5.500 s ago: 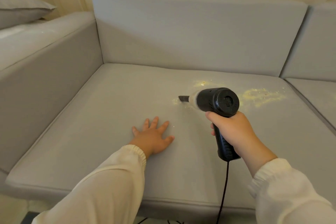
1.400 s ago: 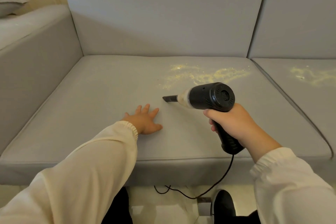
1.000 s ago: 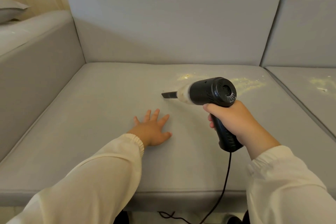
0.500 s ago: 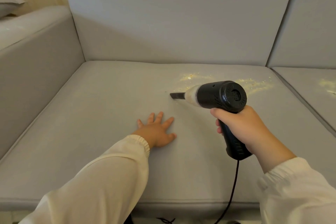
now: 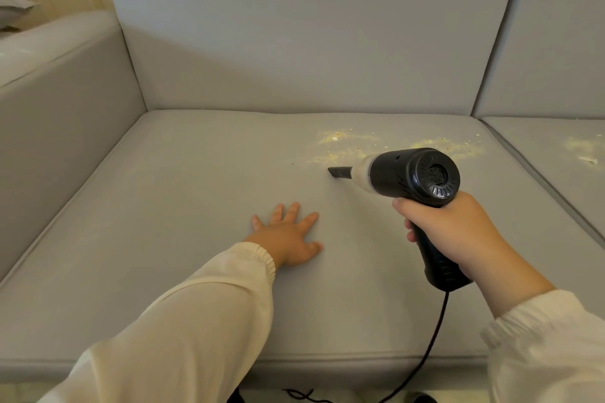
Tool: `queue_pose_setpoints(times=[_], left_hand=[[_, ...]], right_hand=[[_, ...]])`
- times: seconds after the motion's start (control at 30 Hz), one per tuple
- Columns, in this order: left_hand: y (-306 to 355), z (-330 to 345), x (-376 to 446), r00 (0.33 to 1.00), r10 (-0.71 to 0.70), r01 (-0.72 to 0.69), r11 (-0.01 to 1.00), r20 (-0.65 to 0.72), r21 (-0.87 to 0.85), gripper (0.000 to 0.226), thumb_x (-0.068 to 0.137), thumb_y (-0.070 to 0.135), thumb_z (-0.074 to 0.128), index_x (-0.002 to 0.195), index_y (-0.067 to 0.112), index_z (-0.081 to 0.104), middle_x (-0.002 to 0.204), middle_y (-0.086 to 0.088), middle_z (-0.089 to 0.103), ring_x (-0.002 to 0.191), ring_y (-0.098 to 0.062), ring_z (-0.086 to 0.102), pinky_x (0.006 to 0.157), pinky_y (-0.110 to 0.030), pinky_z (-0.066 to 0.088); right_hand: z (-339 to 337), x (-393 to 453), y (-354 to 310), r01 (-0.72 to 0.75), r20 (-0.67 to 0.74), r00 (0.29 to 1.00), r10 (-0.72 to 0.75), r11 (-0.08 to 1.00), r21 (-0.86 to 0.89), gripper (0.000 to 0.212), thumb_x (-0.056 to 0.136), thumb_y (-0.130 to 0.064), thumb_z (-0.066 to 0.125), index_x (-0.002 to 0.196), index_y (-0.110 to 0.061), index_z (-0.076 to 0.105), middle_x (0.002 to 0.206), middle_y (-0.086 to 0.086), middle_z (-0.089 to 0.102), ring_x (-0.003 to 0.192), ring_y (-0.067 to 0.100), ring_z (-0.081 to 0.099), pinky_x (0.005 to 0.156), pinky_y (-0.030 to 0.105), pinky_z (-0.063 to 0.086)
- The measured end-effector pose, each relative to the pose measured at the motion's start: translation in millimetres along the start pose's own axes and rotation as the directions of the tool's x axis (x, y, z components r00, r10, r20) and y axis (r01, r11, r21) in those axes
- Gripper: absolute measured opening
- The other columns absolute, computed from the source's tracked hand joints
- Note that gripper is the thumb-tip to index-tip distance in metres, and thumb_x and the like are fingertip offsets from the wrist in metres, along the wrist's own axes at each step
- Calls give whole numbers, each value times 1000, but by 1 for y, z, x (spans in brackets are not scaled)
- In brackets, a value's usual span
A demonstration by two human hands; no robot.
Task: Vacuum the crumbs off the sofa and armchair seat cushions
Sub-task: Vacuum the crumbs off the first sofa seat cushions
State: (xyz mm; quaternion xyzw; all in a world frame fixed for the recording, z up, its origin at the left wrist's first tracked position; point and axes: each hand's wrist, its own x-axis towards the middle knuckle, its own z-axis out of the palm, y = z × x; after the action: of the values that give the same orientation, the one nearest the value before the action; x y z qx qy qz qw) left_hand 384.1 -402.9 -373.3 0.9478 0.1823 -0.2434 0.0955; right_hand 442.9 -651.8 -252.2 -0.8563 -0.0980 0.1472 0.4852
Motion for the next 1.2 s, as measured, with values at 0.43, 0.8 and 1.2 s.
queue_pose_setpoints(times=[0.43,0.8,1.2], left_hand=[[-37,13,-39,999,31,-32,999,39,11,80,98,73,37,162,48,-4,173,7,-16,160,-23,-13,121,-69,-2],[-26,-1,-12,999,-30,27,999,-45,-45,76,98,76,31,160,54,-7,171,9,-24,158,-30,-20,120,-72,-4],[1,-15,46,998,-27,26,999,-61,-26,76,95,81,25,158,57,-9,171,11,-22,158,-33,-19,118,-74,-1]], right_hand=[[46,-26,-17,209,376,916,-142,967,-143,30,90,-33,77,74,-8,72,67,7,75,71,25,74,74,35,56],[43,20,-19,46,72,996,-51,997,66,25,88,-34,80,88,-10,76,77,11,78,75,29,78,81,44,62],[23,134,-21,-30,-151,985,88,936,351,22,90,-35,82,100,-19,71,90,12,74,66,21,71,63,31,56]])
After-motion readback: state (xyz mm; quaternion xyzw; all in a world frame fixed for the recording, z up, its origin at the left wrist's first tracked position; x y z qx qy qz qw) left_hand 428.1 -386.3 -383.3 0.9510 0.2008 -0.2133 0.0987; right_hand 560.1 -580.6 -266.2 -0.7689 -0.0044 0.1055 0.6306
